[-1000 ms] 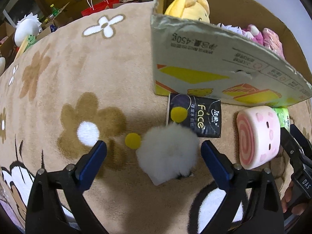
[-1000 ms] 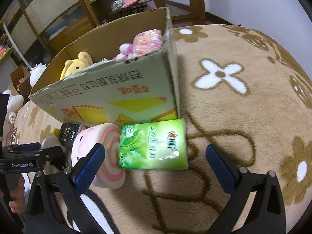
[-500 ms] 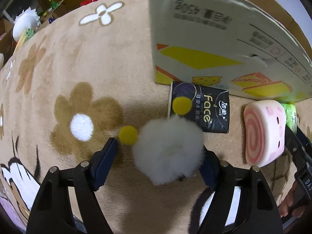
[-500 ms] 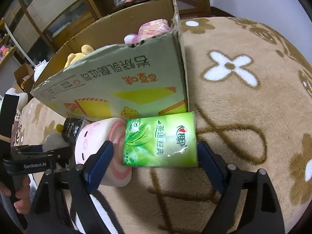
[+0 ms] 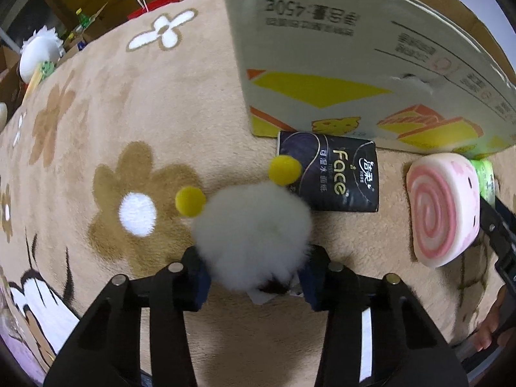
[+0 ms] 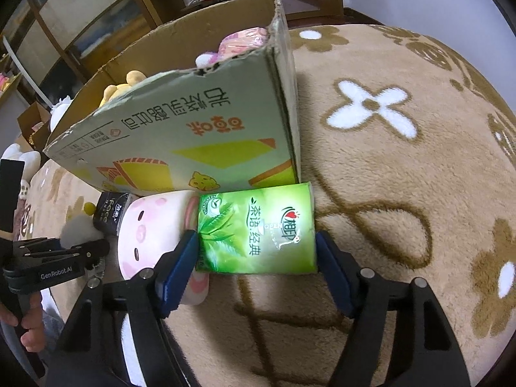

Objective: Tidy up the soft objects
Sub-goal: 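Lift the pom-pom toy with the left tool while the right tool grasps and lifts the green tissue pack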

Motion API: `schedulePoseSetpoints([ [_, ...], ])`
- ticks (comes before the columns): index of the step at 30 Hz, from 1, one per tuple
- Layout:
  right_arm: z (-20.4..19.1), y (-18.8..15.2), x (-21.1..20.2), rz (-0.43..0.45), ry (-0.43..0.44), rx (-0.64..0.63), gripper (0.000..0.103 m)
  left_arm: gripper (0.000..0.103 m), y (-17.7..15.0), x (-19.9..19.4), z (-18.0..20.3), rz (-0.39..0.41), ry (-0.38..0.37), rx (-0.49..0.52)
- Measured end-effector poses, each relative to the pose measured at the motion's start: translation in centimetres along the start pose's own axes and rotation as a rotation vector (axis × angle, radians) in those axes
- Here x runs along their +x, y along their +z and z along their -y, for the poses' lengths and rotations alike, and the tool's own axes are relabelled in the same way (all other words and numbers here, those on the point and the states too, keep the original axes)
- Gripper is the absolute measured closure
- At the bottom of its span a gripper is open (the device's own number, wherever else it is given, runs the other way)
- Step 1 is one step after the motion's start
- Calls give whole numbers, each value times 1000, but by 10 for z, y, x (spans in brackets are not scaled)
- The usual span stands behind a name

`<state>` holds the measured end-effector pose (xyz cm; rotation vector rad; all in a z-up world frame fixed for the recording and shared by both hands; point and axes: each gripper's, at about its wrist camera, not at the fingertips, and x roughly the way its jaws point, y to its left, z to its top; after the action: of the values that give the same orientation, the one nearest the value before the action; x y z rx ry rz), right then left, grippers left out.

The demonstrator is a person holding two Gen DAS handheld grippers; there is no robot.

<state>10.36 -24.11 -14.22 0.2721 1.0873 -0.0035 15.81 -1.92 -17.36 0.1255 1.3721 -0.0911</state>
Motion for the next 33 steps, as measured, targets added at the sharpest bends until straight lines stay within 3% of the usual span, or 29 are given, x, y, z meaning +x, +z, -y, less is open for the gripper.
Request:
schedulePoseSetpoints([
  [2, 2, -1, -2, 1, -17, 6, 26, 65, -1, -2, 2, 6, 7, 7],
  [22, 14, -6, -18, 2, -78, 49, 29, 68, -8, -20, -2, 26, 10, -7],
  [33, 22, -5, -44, 83, -48, 87, 29, 68, -16, -35, -3, 66, 3, 13],
])
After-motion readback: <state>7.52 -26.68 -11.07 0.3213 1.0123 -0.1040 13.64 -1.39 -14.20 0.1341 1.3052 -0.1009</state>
